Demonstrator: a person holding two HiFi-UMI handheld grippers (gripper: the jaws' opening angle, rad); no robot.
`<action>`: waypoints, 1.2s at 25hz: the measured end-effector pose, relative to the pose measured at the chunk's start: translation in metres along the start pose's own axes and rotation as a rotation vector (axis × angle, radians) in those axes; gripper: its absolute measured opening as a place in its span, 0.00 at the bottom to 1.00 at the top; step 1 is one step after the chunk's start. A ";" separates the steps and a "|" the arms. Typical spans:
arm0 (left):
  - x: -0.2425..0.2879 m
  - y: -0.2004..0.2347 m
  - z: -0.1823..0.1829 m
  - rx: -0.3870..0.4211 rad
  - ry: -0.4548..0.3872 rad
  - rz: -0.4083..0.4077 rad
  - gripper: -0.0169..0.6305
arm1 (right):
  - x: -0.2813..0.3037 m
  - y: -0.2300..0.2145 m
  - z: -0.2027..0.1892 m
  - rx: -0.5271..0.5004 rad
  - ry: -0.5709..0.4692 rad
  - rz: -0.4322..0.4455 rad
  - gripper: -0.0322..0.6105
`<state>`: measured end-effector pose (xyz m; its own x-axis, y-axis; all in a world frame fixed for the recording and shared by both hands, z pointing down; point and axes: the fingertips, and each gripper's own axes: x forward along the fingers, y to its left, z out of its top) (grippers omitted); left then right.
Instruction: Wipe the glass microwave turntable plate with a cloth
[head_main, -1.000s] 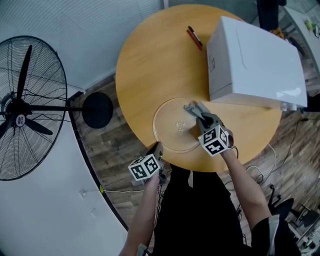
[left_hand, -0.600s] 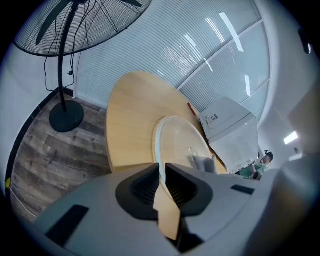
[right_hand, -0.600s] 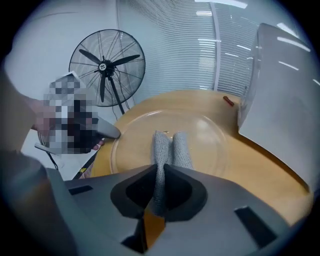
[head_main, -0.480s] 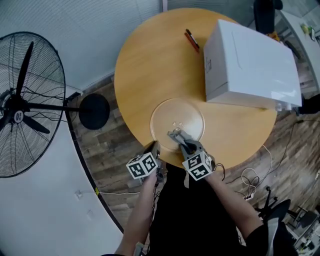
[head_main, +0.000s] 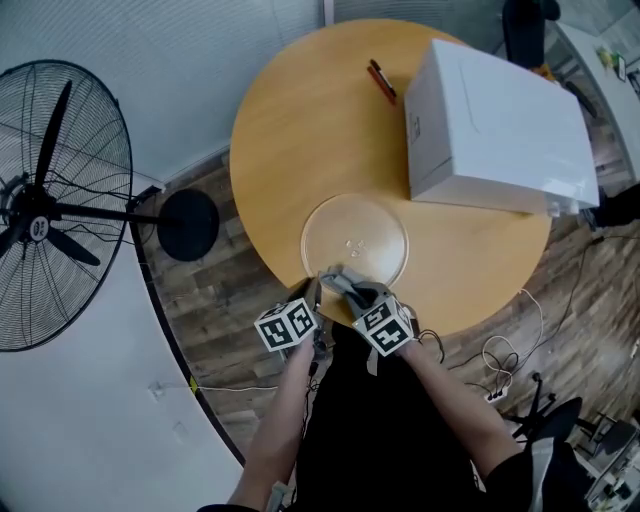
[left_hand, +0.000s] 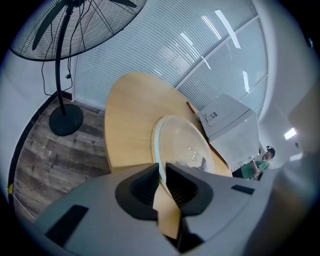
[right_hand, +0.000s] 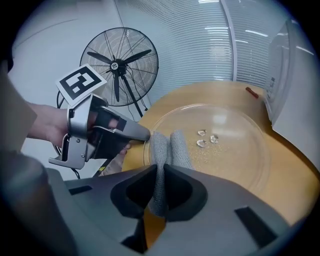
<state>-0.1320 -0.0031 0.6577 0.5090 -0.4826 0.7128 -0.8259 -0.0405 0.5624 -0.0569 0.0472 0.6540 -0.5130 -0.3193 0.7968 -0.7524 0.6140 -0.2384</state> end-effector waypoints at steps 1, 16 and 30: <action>0.000 -0.001 0.000 0.002 0.003 0.001 0.09 | -0.003 -0.001 0.001 -0.006 -0.003 0.001 0.12; -0.011 -0.009 0.000 0.033 -0.038 0.045 0.11 | -0.087 -0.046 0.020 0.008 -0.166 -0.105 0.12; -0.110 -0.136 0.026 0.114 -0.360 0.008 0.06 | -0.247 -0.076 0.064 -0.020 -0.495 -0.071 0.12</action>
<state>-0.0815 0.0328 0.4922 0.4010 -0.7593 0.5125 -0.8618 -0.1230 0.4922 0.0998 0.0331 0.4397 -0.5993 -0.6617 0.4505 -0.7867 0.5910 -0.1785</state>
